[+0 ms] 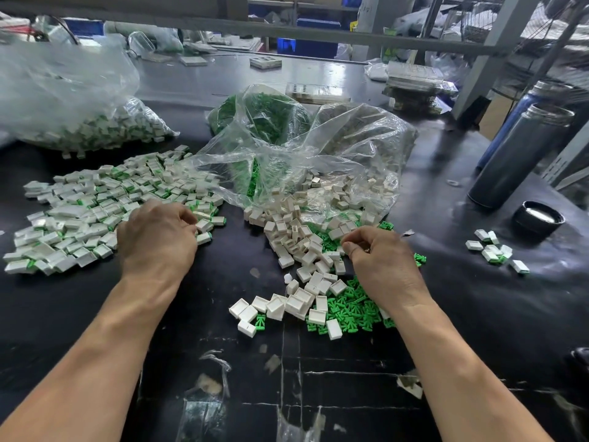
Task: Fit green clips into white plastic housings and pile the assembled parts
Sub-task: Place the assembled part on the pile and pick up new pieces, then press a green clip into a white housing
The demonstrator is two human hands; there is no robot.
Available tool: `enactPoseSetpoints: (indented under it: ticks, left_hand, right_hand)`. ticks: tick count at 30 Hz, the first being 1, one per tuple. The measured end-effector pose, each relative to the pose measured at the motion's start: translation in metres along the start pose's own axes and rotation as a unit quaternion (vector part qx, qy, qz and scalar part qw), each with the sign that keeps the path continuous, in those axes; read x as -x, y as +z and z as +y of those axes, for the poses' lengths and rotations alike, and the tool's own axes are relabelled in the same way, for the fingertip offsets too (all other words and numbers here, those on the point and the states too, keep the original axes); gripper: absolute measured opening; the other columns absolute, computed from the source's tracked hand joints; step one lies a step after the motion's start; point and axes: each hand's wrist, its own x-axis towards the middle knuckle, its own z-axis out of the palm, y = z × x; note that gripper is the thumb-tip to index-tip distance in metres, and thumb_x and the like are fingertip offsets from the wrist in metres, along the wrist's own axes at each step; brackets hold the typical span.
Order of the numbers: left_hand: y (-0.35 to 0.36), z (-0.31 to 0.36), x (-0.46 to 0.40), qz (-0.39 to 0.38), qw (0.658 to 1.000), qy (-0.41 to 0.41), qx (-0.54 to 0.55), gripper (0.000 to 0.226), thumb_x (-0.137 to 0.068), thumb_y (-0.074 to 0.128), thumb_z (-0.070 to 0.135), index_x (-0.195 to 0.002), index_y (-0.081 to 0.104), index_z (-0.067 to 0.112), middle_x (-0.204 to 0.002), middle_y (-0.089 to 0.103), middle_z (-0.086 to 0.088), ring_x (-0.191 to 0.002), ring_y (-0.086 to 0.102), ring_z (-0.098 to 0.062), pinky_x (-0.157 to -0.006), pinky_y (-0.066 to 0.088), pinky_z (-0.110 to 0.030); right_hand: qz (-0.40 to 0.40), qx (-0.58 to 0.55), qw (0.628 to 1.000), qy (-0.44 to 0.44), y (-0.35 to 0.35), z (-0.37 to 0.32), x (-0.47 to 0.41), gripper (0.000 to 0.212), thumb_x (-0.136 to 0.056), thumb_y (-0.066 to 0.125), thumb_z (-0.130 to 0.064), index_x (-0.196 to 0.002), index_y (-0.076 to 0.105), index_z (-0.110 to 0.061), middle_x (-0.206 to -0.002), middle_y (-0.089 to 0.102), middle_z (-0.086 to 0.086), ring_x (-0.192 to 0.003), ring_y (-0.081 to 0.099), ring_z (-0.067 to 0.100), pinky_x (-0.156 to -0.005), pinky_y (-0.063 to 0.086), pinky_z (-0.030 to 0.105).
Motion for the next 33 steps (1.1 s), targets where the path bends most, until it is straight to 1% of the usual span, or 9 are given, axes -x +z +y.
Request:
enactPoseSetpoints:
  ticks: [3,5,6,10,14,17,22,27,33]
  left_hand:
    - [0.005,0.012,0.010,-0.019,0.992,0.067,0.104,0.008,-0.091,0.076,0.018,-0.096,0.077,0.024,-0.101,0.071,0.000,-0.091,0.066,-0.021,-0.082,0.054,-0.036]
    - [0.009,0.026,0.023,-0.087,0.976,0.106,0.167,0.009,-0.090,0.077,0.019,-0.095,0.075,0.027,-0.095,0.069,0.011,-0.084,0.063,-0.003,-0.073,0.048,-0.015]
    - [0.012,0.032,0.029,-0.124,0.968,0.123,0.182,0.008,-0.090,0.077,0.021,-0.095,0.074,0.028,-0.094,0.066,0.015,-0.083,0.062,0.001,-0.072,0.046,-0.010]
    - [0.023,0.049,0.048,-0.195,0.949,0.176,0.174,0.008,-0.090,0.076,0.031,-0.096,0.072,0.035,-0.095,0.061,0.022,-0.087,0.059,0.005,-0.083,0.050,-0.019]
    - [0.028,0.056,0.054,-0.199,0.948,0.197,0.149,0.015,-0.092,0.075,0.032,-0.105,0.072,0.038,-0.101,0.059,0.023,-0.094,0.060,-0.001,-0.094,0.052,-0.029]
    - [0.029,0.057,0.054,-0.202,0.951,0.199,0.124,0.013,-0.094,0.072,0.029,-0.103,0.073,0.038,-0.103,0.059,0.021,-0.097,0.061,-0.006,-0.098,0.051,-0.034]
    - [0.030,0.053,0.051,-0.220,0.947,0.192,0.131,0.013,-0.095,0.071,0.029,-0.104,0.071,0.039,-0.098,0.057,0.023,-0.092,0.058,0.001,-0.087,0.048,-0.023]
    - [0.030,0.051,0.047,-0.239,0.946,0.177,0.132,0.012,-0.094,0.073,0.032,-0.102,0.068,0.041,-0.094,0.056,0.020,-0.086,0.056,0.005,-0.072,0.038,-0.011]
    - [0.028,0.050,0.045,-0.235,0.953,0.158,0.111,0.012,-0.090,0.076,0.035,-0.091,0.064,0.038,-0.095,0.059,0.019,-0.088,0.056,0.003,-0.076,0.041,-0.019]
  right_hand:
    - [-0.023,0.012,1.000,0.003,-0.002,-0.001,0.000,0.005,-0.096,0.069,-0.032,-0.094,0.074,-0.031,-0.088,0.069,-0.019,-0.087,0.065,0.008,-0.088,0.057,0.041]
    - [-0.037,0.032,0.999,0.008,-0.006,-0.001,-0.001,0.006,-0.095,0.070,-0.032,-0.090,0.072,-0.032,-0.087,0.069,-0.018,-0.087,0.065,0.008,-0.088,0.058,0.041]
    - [-0.042,0.042,0.998,0.013,-0.008,0.000,-0.002,0.007,-0.094,0.071,-0.031,-0.087,0.072,-0.032,-0.086,0.069,-0.018,-0.087,0.066,0.009,-0.088,0.058,0.041]
    - [-0.054,0.086,0.994,0.038,-0.018,0.003,-0.005,0.011,-0.089,0.074,-0.031,-0.079,0.072,-0.033,-0.082,0.070,-0.015,-0.083,0.066,0.012,-0.083,0.059,0.040]
    - [-0.098,0.081,0.991,0.043,-0.025,0.008,-0.005,0.013,-0.086,0.081,-0.028,-0.076,0.075,-0.034,-0.071,0.068,-0.012,-0.073,0.064,0.011,-0.076,0.059,0.038]
    - [-0.128,0.067,0.989,0.029,-0.029,0.007,-0.004,0.018,-0.085,0.082,-0.025,-0.076,0.076,-0.038,-0.068,0.069,-0.010,-0.069,0.063,0.009,-0.066,0.055,0.031]
    - [-0.189,0.088,0.978,0.014,-0.043,0.003,0.000,0.017,-0.085,0.084,-0.033,-0.078,0.075,-0.045,-0.074,0.069,-0.023,-0.073,0.064,0.003,-0.061,0.044,0.022]
    - [-0.193,0.134,0.972,0.004,-0.042,0.002,0.000,0.012,-0.082,0.087,-0.029,-0.077,0.077,-0.034,-0.079,0.071,-0.013,-0.073,0.064,0.003,-0.059,0.043,0.022]
    - [-0.177,0.142,0.974,-0.016,-0.042,0.000,0.002,0.014,-0.085,0.084,-0.031,-0.077,0.073,-0.032,-0.078,0.070,-0.011,-0.070,0.062,0.003,-0.056,0.041,0.020]
